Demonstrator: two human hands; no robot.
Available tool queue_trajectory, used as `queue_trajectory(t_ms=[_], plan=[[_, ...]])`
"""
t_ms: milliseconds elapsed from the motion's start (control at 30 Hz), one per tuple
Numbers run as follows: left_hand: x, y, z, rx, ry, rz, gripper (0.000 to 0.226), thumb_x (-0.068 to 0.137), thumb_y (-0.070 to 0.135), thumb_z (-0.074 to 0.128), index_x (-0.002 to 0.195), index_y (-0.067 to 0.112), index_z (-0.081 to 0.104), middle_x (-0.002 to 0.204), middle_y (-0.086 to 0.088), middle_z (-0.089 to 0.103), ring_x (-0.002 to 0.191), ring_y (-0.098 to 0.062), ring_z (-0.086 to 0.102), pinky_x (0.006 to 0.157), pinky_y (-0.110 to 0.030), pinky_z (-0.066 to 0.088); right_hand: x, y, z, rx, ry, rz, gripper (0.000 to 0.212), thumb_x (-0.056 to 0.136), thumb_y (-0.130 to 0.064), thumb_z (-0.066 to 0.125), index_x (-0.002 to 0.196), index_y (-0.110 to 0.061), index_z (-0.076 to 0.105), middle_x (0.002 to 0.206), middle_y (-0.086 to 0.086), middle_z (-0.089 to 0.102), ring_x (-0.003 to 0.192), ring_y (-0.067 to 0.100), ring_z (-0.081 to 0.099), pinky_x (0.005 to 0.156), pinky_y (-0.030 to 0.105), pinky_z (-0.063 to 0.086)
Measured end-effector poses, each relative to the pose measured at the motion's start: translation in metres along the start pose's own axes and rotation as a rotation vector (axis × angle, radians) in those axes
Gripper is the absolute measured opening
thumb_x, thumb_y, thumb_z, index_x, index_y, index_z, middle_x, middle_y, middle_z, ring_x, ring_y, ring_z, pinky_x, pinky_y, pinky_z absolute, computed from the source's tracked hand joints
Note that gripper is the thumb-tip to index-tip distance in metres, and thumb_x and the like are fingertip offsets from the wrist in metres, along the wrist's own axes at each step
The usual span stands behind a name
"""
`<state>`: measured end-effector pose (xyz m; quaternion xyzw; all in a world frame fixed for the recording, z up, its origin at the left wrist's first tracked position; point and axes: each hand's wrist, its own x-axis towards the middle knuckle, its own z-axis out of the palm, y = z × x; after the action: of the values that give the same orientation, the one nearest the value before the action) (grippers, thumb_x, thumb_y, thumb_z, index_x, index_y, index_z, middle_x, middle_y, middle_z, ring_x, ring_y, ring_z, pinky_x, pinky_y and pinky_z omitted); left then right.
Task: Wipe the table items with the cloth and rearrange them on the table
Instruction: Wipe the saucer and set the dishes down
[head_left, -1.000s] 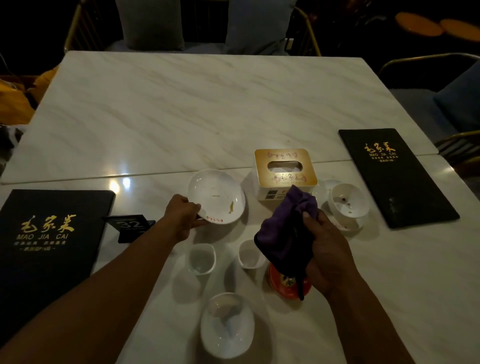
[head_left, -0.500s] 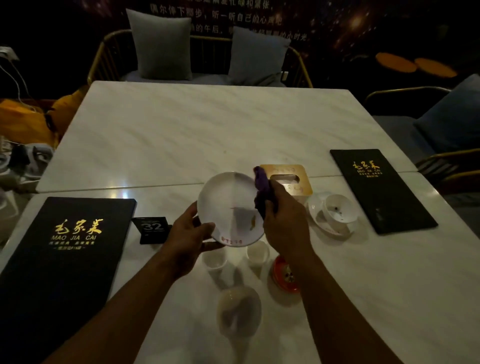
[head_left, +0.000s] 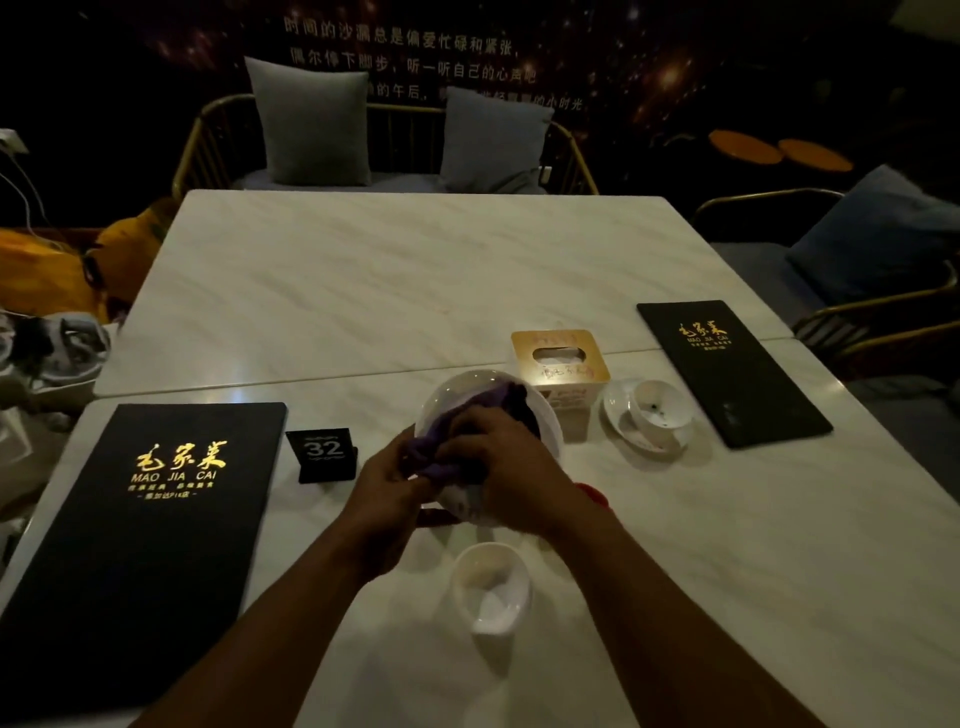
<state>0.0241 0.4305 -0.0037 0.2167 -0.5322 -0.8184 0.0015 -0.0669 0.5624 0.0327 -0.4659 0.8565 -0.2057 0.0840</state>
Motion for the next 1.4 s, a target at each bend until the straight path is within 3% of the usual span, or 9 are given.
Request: queue_trajectory(t_ms=[267,367,467,633,767,967,1100,1200,1400], plan=[[-0.009,0.011,0.012,0.137,-0.116,0.032,0.062,0.089,-0.016,0.052,0.128,0.031,0.061,0.119,-0.009,0.067,0.103,-0.036,0.066,0.070,-0.047,0.061,-0.009,0.023,-0.045,-0.422,-0.050,-0.115,0.048,0.086,-0.019,0.069,0.129,-0.040,0.062,0.144,0.000,0.049,0.130,0.030,0.041,0.101,0.048,0.040],[-0.011,0.013,0.012,0.119,-0.107,0.057,0.064,0.088,-0.016,0.053,0.129,0.032,0.061,0.118,-0.006,0.068,0.106,-0.037,0.064,0.071,-0.050,0.060,-0.023,0.042,-0.052,-0.403,-0.031,-0.007,0.048,0.092,-0.029,0.063,0.137,-0.042,0.053,0.151,-0.002,0.040,0.129,0.027,0.039,0.099,0.041,0.042],[-0.010,0.013,0.020,0.040,-0.054,0.090,0.061,0.088,-0.015,0.054,0.128,0.031,0.062,0.120,-0.007,0.066,0.106,-0.037,0.063,0.069,-0.048,0.060,-0.045,0.047,-0.039,-0.284,0.033,0.192,0.045,0.097,-0.040,0.055,0.141,-0.038,0.048,0.143,0.001,0.039,0.121,0.022,0.044,0.095,0.032,0.047],[-0.005,0.008,0.042,0.012,0.031,0.157,0.060,0.091,-0.013,0.055,0.117,0.042,0.062,0.118,-0.002,0.067,0.102,-0.031,0.067,0.064,-0.037,0.060,-0.062,0.013,0.001,0.157,0.098,0.475,0.044,0.098,-0.018,0.055,0.139,-0.030,0.046,0.130,0.002,0.041,0.090,0.012,0.054,0.060,0.016,0.053],[-0.006,0.001,0.046,0.058,0.044,0.160,0.050,0.092,-0.002,0.061,0.121,0.038,0.063,0.111,-0.001,0.072,0.102,-0.032,0.068,0.064,-0.035,0.060,-0.057,-0.006,0.014,0.363,0.122,0.480,0.038,0.097,-0.011,0.054,0.132,-0.026,0.057,0.126,0.003,0.051,0.104,0.018,0.059,0.086,0.019,0.052],[-0.015,-0.003,0.045,0.080,-0.004,0.118,0.063,0.092,-0.012,0.053,0.119,0.044,0.060,0.116,0.003,0.065,0.105,-0.027,0.063,0.067,-0.041,0.061,-0.054,0.033,-0.007,0.436,0.425,0.863,0.023,0.097,-0.013,0.049,0.107,-0.021,0.068,0.091,-0.004,0.063,0.089,0.017,0.064,0.060,0.018,0.044],[-0.015,0.001,0.046,0.143,-0.059,0.091,0.061,0.093,-0.011,0.051,0.116,0.045,0.061,0.114,0.001,0.066,0.105,-0.030,0.064,0.070,-0.043,0.062,-0.037,0.035,-0.017,0.266,0.382,0.648,0.038,0.098,-0.008,0.049,0.134,-0.016,0.056,0.120,0.002,0.049,0.110,0.017,0.051,0.086,0.017,0.042],[-0.011,0.004,0.041,0.156,-0.083,0.070,0.060,0.093,-0.010,0.053,0.115,0.044,0.064,0.110,0.004,0.071,0.104,-0.030,0.067,0.072,-0.048,0.061,-0.029,0.027,-0.024,0.269,0.311,0.431,0.038,0.100,-0.014,0.051,0.137,-0.015,0.053,0.127,-0.006,0.045,0.114,0.010,0.045,0.084,-0.002,0.034],[-0.007,0.007,0.024,0.067,-0.175,0.040,0.052,0.091,-0.005,0.059,0.133,0.026,0.059,0.126,-0.007,0.067,0.111,-0.035,0.066,0.077,-0.052,0.059,-0.031,0.016,-0.020,0.067,0.045,0.127,0.038,0.088,-0.028,0.071,0.125,-0.029,0.065,0.139,-0.003,0.046,0.126,0.018,0.041,0.106,0.032,0.040]])
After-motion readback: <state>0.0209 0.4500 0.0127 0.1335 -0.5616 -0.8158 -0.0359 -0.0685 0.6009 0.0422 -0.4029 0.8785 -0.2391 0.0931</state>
